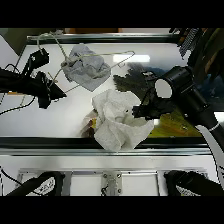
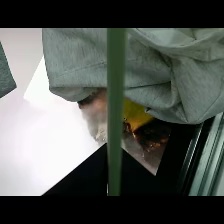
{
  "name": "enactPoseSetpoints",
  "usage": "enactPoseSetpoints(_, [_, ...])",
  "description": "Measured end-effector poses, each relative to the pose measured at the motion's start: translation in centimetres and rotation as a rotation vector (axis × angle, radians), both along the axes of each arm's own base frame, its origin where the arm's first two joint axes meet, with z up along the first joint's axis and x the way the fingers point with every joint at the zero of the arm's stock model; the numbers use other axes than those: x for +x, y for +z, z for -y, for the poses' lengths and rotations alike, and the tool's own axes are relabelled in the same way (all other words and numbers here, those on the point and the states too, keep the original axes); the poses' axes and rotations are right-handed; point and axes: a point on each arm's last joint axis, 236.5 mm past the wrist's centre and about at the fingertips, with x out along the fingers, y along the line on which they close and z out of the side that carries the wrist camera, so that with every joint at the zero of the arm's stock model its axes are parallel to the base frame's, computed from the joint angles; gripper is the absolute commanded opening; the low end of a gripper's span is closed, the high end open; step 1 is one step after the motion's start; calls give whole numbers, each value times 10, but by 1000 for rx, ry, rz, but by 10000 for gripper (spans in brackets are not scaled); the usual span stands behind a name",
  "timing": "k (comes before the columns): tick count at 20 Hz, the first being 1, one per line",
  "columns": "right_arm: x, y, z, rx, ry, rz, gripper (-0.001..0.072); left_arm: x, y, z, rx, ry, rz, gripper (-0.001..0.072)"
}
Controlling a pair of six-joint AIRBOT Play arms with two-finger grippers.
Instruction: Fold the clothes and pants, and hang the long-sleeved shirts on hangers.
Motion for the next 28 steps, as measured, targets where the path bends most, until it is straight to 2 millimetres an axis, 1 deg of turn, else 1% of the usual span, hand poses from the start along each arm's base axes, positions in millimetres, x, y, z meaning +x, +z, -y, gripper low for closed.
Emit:
enactPoseSetpoints(4, [0,0,0,0,1,1,16,-9,-10,0,0,-33,-66,15])
enactPoseSetpoints(7, [0,2,3,-1,56,0,16,-15,-20,0,2,-79,-113,14])
enactPoseSetpoints(11, [-2,10,27,-20,69,-35,16,-24,-34,0,8,-208,-135,14])
enactPoseSetpoints(15, [7,25,48,-2,29,-18,16,-24,-47,-1,2,-286,-148,13])
enactPoseSetpoints(17, [12,31,53,5,21,-1,16,-24,-54,2,-1,-316,-157,13])
enactPoseSetpoints(19, [14,34,54,15,24,7,16,-25,-61,11,-5,-364,-168,13])
enactPoseSetpoints(24, [15,37,57,17,29,15,16,-31,-81,43,-9,-479,-207,14])
enactPoseSetpoints(28, [15,38,57,16,31,15,16,-35,-96,64,-9,-539,-237,13])
